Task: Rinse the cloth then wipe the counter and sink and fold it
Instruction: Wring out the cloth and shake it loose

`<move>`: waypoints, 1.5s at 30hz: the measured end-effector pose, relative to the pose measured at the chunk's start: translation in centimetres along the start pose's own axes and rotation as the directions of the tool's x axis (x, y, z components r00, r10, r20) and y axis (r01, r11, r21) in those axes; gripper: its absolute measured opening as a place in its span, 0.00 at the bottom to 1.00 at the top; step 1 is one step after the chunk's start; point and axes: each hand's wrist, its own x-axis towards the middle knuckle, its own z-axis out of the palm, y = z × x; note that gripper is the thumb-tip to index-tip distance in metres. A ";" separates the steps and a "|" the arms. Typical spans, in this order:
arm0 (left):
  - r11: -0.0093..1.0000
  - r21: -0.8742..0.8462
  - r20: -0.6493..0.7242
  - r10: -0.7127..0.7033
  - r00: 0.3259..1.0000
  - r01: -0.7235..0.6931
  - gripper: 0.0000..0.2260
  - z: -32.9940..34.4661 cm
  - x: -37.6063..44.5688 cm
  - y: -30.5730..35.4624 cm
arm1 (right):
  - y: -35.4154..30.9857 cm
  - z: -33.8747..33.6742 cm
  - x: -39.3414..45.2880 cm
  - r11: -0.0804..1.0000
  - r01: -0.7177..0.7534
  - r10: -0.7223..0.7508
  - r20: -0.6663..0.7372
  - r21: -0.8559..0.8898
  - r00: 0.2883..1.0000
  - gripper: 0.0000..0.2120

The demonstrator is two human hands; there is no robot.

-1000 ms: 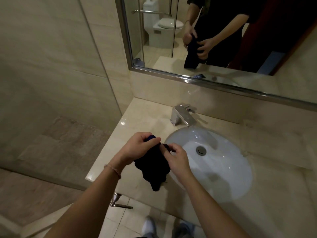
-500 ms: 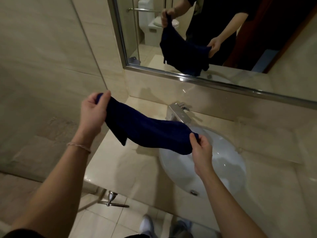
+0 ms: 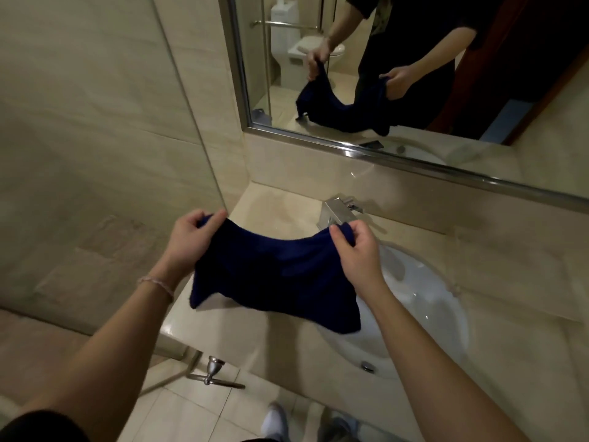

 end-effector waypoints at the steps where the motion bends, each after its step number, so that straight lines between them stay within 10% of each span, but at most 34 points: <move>1: 1.000 -0.014 0.011 -0.015 1.000 0.015 0.17 0.5 -0.3 -1.0 | -0.1 0.7 0.1 1.000 0.002 -0.002 0.013 0.003 1.000 0.15; 7: 0.979 0.204 0.105 -0.043 0.994 0.021 0.13 2.4 -1.0 -4.0 | 0.3 3.6 -0.1 0.998 -0.016 0.023 0.103 -0.064 0.994 0.16; 11: 0.480 0.867 0.264 -0.206 0.942 -0.138 0.43 1.7 -0.3 -3.8 | -1.9 4.2 0.0 0.984 0.136 -0.110 0.213 -0.112 0.971 0.15; 14: 0.721 0.592 0.588 -0.080 0.805 -0.360 0.51 3.4 -0.9 -1.5 | -4.9 4.7 0.6 0.960 0.250 -0.199 0.315 -0.128 0.928 0.12; 19: 0.986 0.145 0.638 -0.032 0.770 -0.079 0.23 6.2 -2.7 0.0 | -8.5 4.6 2.3 0.953 0.289 -0.246 0.330 -0.088 0.911 0.10; 29: 0.836 -0.257 0.558 -0.280 0.781 0.484 0.21 8.1 -5.2 -0.5 | 0.7 4.0 3.0 0.980 -0.104 0.121 0.088 -0.172 0.989 0.23; 33: 0.632 -0.372 0.487 -0.490 0.723 0.680 0.28 8.5 -4.8 -2.1 | 7.7 6.7 -3.0 0.786 -0.615 0.566 0.325 0.063 0.757 0.50; 38: 0.597 -0.365 0.470 -0.544 0.695 0.714 0.31 7.9 -4.8 -4.1 | 8.7 9.1 -6.4 0.625 -0.722 0.509 0.546 0.296 0.665 0.36; 45: 0.795 -0.224 0.531 -0.386 0.754 0.564 0.13 6.0 -3.9 -5.7 | 7.2 8.6 -4.3 0.880 -0.467 0.419 0.326 0.083 0.847 0.16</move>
